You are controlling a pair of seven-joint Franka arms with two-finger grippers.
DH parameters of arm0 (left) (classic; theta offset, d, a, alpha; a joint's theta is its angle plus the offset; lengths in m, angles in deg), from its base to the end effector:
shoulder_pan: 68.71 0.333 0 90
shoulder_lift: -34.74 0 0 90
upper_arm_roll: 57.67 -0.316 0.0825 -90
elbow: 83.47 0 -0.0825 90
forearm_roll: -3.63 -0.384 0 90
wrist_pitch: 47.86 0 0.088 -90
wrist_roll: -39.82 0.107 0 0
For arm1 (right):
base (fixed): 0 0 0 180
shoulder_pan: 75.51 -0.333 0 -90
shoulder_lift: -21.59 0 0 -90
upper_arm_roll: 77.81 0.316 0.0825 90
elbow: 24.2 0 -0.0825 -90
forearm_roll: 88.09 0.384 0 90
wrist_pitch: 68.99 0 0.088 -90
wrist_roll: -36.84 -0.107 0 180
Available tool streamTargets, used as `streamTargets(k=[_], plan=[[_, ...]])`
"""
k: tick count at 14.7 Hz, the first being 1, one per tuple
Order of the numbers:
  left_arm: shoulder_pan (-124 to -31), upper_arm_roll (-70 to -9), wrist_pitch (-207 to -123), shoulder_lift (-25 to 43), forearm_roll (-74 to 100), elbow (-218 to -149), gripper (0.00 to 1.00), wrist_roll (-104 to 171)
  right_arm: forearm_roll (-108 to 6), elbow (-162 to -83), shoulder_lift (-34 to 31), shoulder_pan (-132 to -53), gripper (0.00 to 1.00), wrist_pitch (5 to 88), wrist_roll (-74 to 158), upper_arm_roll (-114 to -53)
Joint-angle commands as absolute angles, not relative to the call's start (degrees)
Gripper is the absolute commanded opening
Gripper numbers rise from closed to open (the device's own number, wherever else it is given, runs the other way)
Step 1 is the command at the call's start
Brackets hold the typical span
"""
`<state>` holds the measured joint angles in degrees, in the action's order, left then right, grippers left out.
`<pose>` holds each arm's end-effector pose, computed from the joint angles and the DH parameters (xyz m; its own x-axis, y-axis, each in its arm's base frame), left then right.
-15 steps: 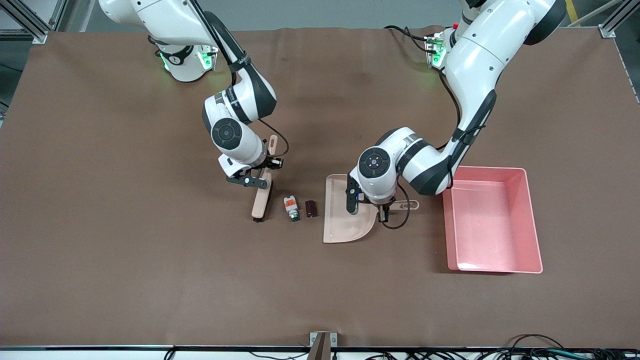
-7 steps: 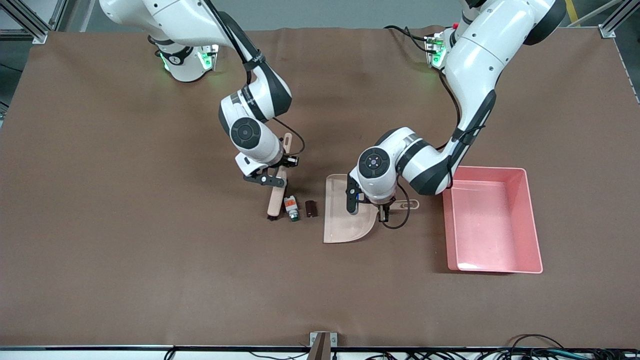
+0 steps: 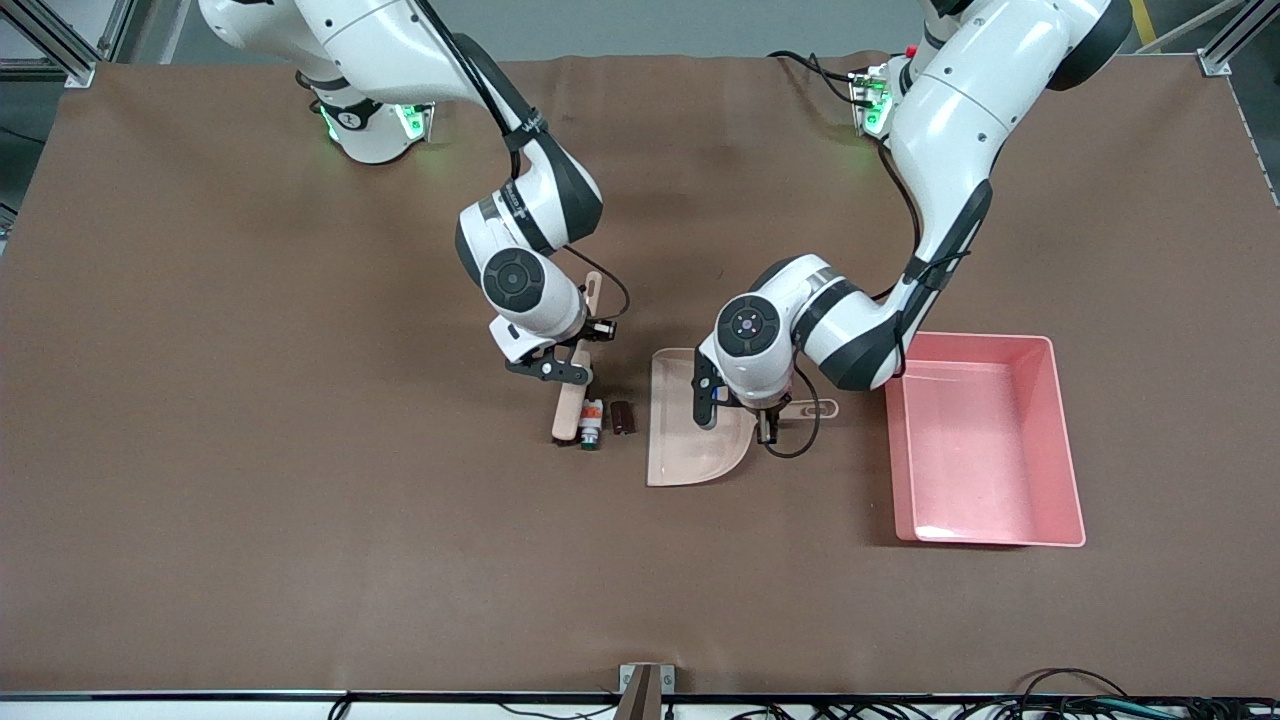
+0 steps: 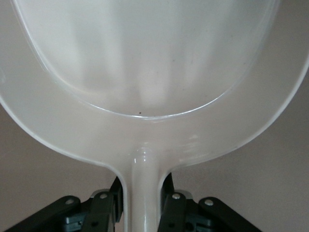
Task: Clean e-waste and dump in bin
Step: 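Sweep the capacitor and component into the dustpan with the right gripper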
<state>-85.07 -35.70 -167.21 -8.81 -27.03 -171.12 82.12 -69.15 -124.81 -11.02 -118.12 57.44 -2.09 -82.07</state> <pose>0.5824 -0.3777 0.2199 -0.0532 -0.9743 -0.2191 -0.9981 0.0586 -0.0182 0.5022 0.4162 0.2370 0.9533 -0.1980 -0.2281 -0.2192 -0.9731 -0.0713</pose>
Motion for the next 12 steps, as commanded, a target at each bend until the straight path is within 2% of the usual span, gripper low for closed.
streamTargets(k=[1,12], plan=[[-85.67,-35.87,-165.81,-10.00,-27.04,-170.13,0.25,81.48,-67.79,-120.89,-13.39,-119.36,0.00,56.34,-2.88,-81.60],[-86.11,-35.87,-166.07,-10.52,-27.22,-170.04,0.25,80.34,-58.83,-114.12,-17.08,-121.21,0.00,56.95,-2.97,-80.36]])
